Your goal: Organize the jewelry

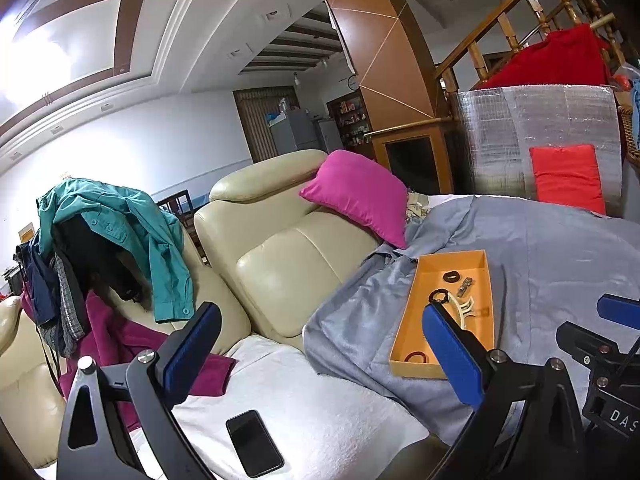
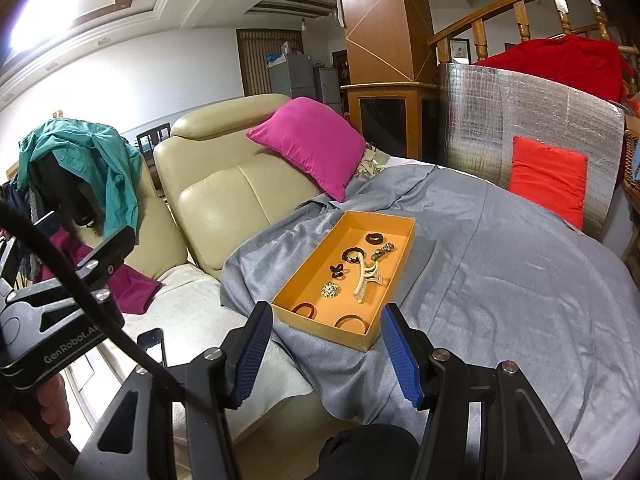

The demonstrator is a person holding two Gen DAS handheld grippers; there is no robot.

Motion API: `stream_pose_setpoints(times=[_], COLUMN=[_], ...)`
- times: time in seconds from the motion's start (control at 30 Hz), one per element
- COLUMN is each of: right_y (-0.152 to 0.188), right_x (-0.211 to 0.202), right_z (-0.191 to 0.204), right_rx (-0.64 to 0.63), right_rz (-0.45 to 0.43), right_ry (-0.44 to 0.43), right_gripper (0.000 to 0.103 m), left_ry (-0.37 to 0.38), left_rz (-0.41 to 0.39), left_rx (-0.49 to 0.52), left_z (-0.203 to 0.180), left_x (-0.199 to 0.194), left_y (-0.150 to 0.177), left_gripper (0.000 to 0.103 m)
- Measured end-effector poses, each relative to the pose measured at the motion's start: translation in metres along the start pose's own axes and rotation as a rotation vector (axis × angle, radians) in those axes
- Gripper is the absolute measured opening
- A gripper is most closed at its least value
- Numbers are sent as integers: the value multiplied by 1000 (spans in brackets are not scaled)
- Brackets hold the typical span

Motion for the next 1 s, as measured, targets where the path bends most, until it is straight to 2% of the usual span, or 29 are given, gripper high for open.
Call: stream_pose_setpoints(times=[1.0], right_y=[-4], right_x=[27], right_z=[4], right_rx=[-13], right_rz=[39], right_ry=[19], right_gripper=[60], left_ry=[4], left_rz=[43], left_rx=[-16], left_z=[13], left_x=[32], left_y=[4], left_gripper=[100])
Point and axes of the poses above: each gripper's, at about its wrist camera, not at the fingertips, and x roughly the way its jaws point, z to its left, y to its underside, the point moved 1 cm from there along x, roughly the way its jaws point, and after that the axes turned 9 degrees about z, right-handed, at the moved point
